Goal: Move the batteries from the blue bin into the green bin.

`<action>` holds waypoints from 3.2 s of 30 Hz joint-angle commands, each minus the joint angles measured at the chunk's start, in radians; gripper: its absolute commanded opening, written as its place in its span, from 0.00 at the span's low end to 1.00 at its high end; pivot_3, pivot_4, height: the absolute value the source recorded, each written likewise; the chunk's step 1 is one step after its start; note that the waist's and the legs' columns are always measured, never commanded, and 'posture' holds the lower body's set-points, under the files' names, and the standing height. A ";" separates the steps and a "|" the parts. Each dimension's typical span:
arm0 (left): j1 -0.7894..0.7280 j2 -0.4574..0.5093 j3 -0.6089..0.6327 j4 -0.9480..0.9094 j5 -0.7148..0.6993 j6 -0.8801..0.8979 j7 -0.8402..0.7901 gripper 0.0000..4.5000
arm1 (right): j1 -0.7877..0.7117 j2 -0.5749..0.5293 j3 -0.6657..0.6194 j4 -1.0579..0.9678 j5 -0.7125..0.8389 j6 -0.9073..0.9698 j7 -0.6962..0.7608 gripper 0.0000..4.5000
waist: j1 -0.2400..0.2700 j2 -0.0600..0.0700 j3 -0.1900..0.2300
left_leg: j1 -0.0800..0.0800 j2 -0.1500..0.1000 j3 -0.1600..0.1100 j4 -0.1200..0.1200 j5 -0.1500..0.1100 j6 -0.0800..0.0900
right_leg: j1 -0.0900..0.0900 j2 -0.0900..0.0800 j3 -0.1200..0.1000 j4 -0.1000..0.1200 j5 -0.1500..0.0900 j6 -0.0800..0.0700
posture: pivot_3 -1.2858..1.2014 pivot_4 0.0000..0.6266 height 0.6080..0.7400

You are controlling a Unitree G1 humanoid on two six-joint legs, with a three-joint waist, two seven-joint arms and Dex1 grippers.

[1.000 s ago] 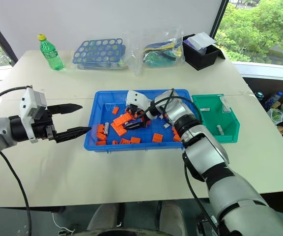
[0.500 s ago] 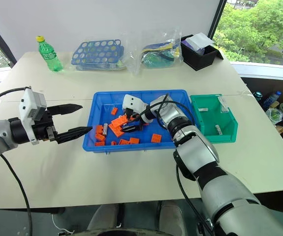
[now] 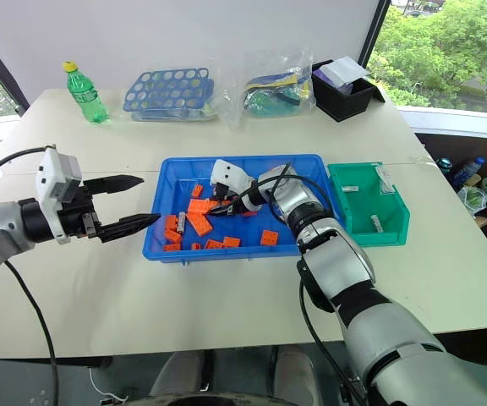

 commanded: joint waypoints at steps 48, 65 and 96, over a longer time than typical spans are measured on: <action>0.094 0.068 0.142 0.030 0.034 -0.042 -0.060 1.00 | 0.026 0.146 0.134 -0.056 -0.097 -0.103 -0.131 0.76 | -0.003 -0.002 0.000 | 0.001 0.002 0.000 -0.004 0.002 -0.003 | -0.008 0.002 0.000 -0.001 -0.001 -0.002 | 0.52 0.24 0.87; 0.070 0.060 0.122 0.032 0.036 -0.043 -0.058 1.00 | 0.000 0.179 0.069 0.062 -0.108 -0.099 -0.179 0.76 | -0.003 -0.002 0.000 | 0.001 0.002 0.000 -0.005 0.002 -0.004 | -0.008 0.002 0.001 0.000 -0.001 -0.002 | 0.52 0.24 0.87; 0.014 0.035 0.061 0.076 0.060 -0.084 -0.053 1.00 | 0.024 0.225 0.020 0.064 -0.106 -0.052 -0.149 0.50 | -0.005 -0.002 0.000 | 0.002 0.002 0.000 -0.006 0.002 -0.004 | -0.007 0.003 0.001 0.000 -0.001 -0.002 | 0.52 0.24 0.87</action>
